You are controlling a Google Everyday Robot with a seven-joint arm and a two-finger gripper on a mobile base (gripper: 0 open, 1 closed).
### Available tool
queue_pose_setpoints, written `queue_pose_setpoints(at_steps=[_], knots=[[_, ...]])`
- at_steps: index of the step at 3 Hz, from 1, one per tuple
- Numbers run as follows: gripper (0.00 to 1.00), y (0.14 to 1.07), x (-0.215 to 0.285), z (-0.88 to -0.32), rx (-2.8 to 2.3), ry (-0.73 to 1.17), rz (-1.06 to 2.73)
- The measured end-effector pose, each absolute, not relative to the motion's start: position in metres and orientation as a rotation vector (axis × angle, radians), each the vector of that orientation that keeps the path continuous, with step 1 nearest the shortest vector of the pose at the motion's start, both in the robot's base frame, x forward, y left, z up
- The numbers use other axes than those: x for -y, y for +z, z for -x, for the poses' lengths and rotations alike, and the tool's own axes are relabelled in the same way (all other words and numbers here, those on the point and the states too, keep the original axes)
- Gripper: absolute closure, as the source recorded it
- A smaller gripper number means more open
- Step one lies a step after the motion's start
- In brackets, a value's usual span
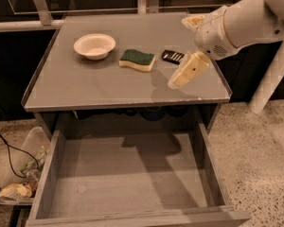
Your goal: Place sponge into top drawer
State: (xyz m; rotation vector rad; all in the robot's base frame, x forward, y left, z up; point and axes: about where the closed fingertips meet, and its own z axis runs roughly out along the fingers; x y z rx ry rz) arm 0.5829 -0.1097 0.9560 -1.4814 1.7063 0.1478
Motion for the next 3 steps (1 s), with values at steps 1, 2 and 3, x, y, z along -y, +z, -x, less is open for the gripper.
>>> queue_pose_setpoints(at_steps=[1,2,3], knots=[[0.0,0.944,0.092,-0.607,-1.66,0.193,1.466],[0.0,0.931,0.077,-0.632,-1.63,0.275,1.437],[0.0,0.919,0.062,-0.654,-1.628,0.356,1.416]])
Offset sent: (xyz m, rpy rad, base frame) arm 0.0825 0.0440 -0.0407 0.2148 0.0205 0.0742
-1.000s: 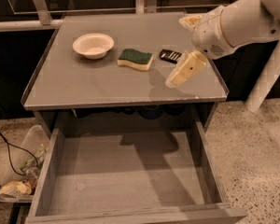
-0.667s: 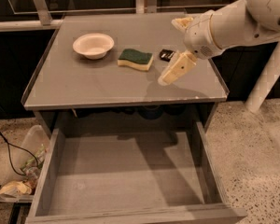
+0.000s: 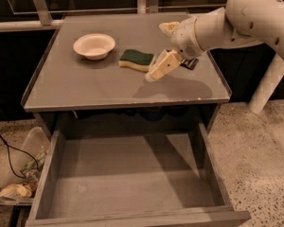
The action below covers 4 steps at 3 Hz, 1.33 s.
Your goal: Place sponge into top drawer
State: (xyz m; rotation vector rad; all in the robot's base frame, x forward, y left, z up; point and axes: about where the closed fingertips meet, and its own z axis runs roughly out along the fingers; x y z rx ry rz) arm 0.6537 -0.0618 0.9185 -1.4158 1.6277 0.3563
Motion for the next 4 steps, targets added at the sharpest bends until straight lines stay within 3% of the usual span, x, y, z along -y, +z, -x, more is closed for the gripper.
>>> queue_pose_setpoints(at_steps=[4], knots=[[0.0,0.863,0.021,-0.709,-1.776,0.493,1.413]])
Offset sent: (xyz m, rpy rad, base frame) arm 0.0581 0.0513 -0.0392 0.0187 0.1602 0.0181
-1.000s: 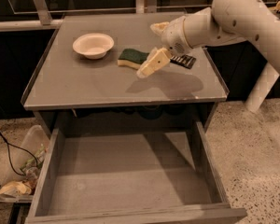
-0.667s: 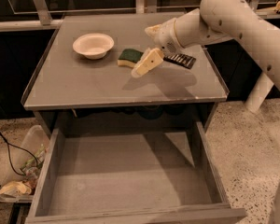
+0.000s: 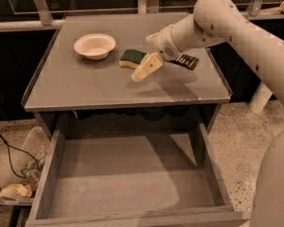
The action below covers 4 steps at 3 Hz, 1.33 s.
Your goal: Place sponge into top drawer
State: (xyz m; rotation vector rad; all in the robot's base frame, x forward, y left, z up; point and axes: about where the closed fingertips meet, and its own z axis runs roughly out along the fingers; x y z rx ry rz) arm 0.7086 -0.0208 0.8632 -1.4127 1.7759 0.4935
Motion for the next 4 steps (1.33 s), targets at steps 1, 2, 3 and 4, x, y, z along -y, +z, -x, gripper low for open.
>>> queue_pose_setpoints(at_steps=[1,2,3,4], knots=[[0.0,0.8513,0.0288,-0.7124,-1.817,0.494,1.399],[0.0,0.8417,0.0349,-0.7153,-1.849,0.497,1.385],[0.18,0.8415,0.035,-0.7154,-1.85,0.498,1.385],[0.41,0.8414,0.035,-0.7154,-1.85,0.498,1.385]])
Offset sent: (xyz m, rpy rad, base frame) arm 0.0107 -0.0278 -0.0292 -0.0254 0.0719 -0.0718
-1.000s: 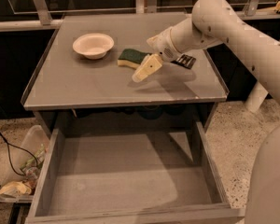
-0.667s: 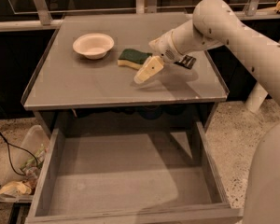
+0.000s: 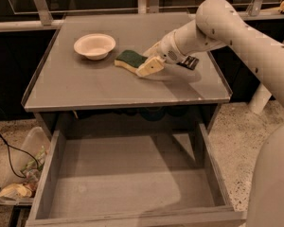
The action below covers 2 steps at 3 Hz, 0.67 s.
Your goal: Place sponge into top drawer
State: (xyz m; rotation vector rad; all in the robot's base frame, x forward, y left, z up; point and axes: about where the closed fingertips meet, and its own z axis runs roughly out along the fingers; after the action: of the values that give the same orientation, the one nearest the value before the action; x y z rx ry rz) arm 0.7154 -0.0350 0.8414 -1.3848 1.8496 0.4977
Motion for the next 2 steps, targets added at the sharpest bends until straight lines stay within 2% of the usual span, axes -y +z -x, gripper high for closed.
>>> queue_pose_setpoints(at_steps=[2], knots=[[0.88,0.8414,0.0349,-0.7154,-1.85,0.498,1.385]])
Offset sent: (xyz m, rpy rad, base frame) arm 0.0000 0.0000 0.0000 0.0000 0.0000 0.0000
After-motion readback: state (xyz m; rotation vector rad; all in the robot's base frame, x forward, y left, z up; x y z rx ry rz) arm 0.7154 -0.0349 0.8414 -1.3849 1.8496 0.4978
